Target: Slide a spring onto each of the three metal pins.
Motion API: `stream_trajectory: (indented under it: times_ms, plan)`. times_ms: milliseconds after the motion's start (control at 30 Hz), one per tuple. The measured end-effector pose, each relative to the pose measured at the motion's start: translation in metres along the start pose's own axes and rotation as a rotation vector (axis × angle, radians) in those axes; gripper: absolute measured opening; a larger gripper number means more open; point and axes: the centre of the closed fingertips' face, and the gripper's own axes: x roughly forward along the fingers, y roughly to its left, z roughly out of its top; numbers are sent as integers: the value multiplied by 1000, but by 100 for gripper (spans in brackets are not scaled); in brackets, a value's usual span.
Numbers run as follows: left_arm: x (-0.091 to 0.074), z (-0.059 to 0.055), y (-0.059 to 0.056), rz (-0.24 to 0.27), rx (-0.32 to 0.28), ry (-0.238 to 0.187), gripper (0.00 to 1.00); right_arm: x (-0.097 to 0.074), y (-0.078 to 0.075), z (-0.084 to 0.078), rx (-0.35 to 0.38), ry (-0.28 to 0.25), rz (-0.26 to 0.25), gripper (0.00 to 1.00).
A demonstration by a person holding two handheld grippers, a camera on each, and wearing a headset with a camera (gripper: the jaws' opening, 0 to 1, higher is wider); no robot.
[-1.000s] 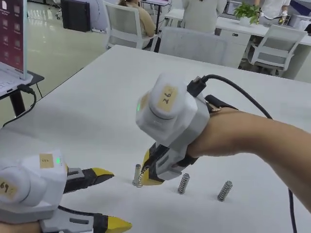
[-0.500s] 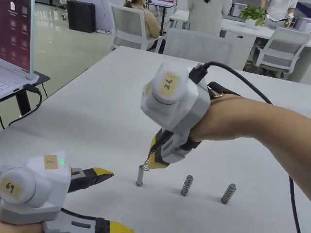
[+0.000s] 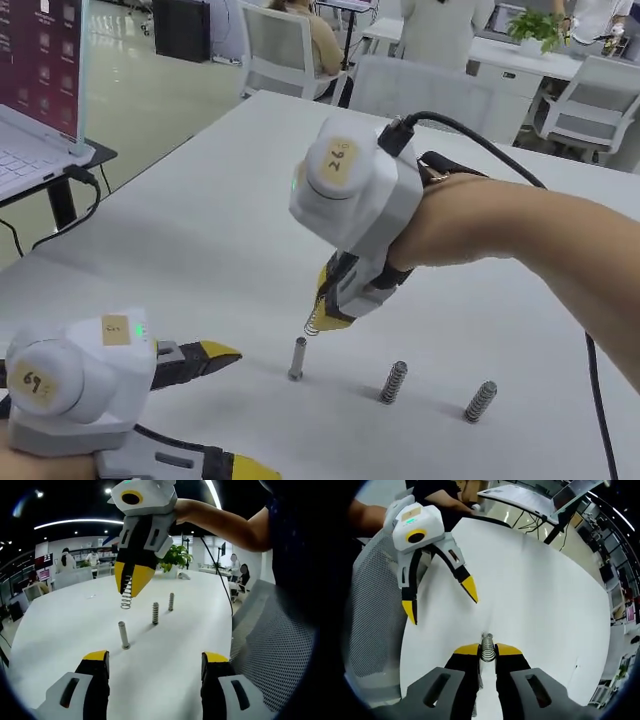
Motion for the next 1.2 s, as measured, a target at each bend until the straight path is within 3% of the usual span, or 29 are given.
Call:
stream_trajectory:
  times_ms: [200, 1200]
  plan:
    - [-2, -2, 1, 2, 10, 6, 71, 13, -1, -5, -12, 48, 21, 8]
    - [-7, -12, 7, -5, 5, 10, 66, 35, -7, -7, -13, 82, 63, 9]
